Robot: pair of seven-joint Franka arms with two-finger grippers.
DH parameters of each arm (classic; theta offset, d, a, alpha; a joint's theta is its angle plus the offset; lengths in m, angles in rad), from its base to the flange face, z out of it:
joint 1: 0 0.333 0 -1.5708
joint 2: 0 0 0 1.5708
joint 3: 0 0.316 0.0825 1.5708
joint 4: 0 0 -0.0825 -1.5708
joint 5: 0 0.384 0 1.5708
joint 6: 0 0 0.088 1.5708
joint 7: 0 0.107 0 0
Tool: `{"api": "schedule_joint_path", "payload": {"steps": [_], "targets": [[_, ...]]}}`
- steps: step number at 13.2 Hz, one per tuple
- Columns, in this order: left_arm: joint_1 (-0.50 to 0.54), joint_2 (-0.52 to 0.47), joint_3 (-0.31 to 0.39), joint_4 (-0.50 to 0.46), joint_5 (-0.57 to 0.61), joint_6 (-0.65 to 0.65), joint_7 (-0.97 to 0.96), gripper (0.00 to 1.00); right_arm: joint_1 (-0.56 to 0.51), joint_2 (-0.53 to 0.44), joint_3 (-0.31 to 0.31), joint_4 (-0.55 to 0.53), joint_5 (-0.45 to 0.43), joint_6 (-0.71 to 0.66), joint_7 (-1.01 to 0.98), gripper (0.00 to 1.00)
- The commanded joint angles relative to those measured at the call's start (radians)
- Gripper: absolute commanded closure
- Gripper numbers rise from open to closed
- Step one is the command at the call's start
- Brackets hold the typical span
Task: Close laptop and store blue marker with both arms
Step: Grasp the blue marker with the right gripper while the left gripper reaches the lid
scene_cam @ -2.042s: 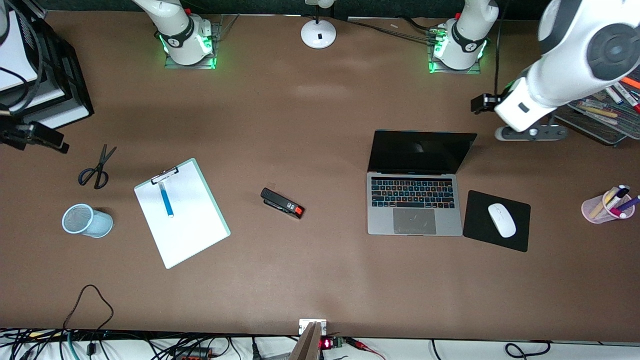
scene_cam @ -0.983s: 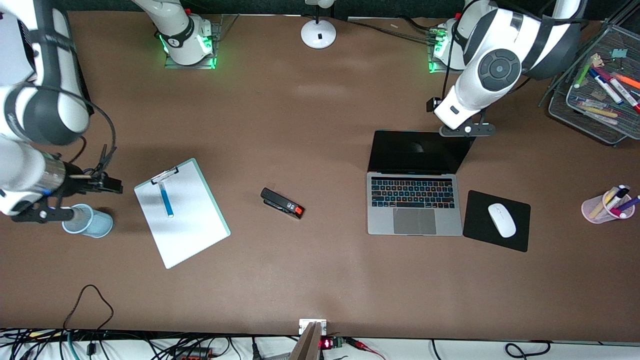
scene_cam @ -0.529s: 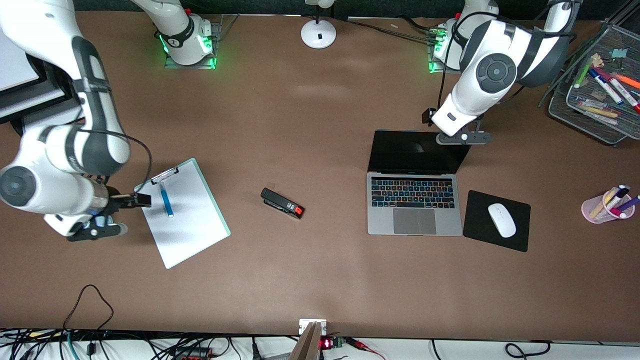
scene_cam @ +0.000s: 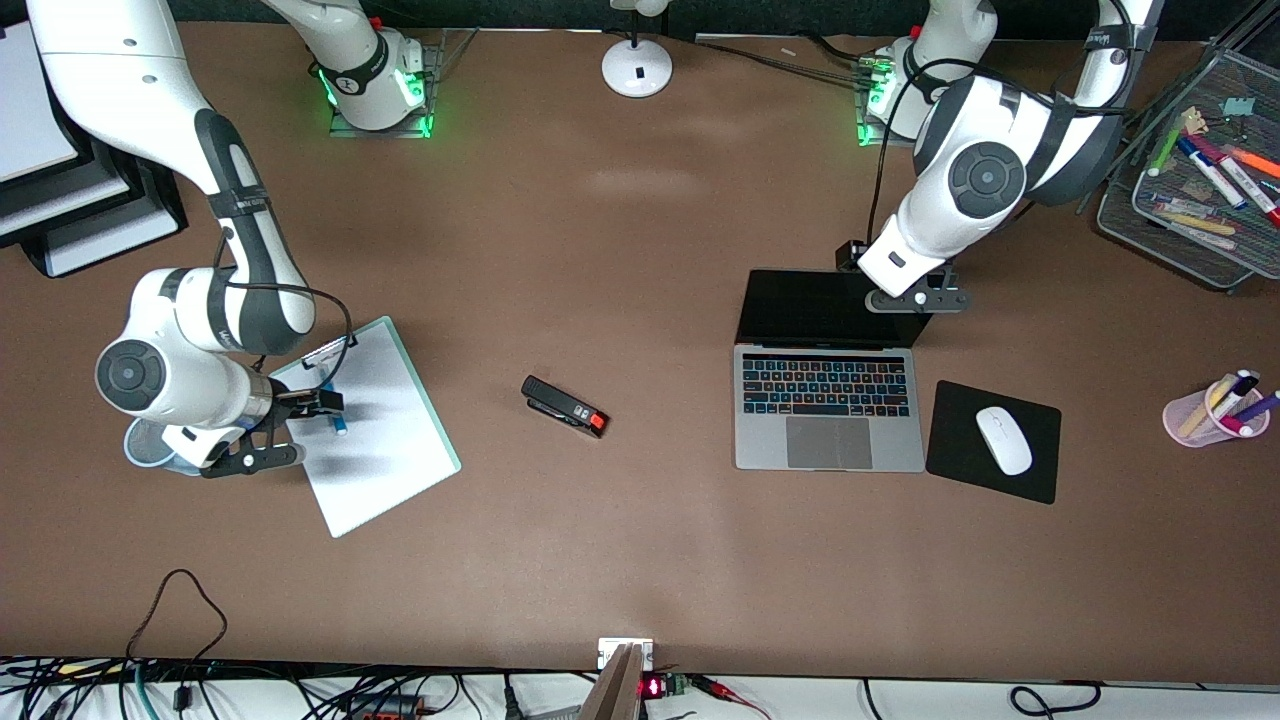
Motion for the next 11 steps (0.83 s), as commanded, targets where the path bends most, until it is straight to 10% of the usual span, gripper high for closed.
{"api": "schedule_joint_path", "payload": {"steps": [1,11], "targets": [[0.022,0.056,-0.001,0.111,-0.013,-0.006,0.021,0.00,0.019,0.011,-0.003,-0.005,0.011,0.014,-0.019,0.00],[0.038,0.314,0.017,0.320,-0.012,0.138,0.014,0.00,-0.002,0.077,-0.003,0.004,0.010,0.074,-0.145,0.07]]}}
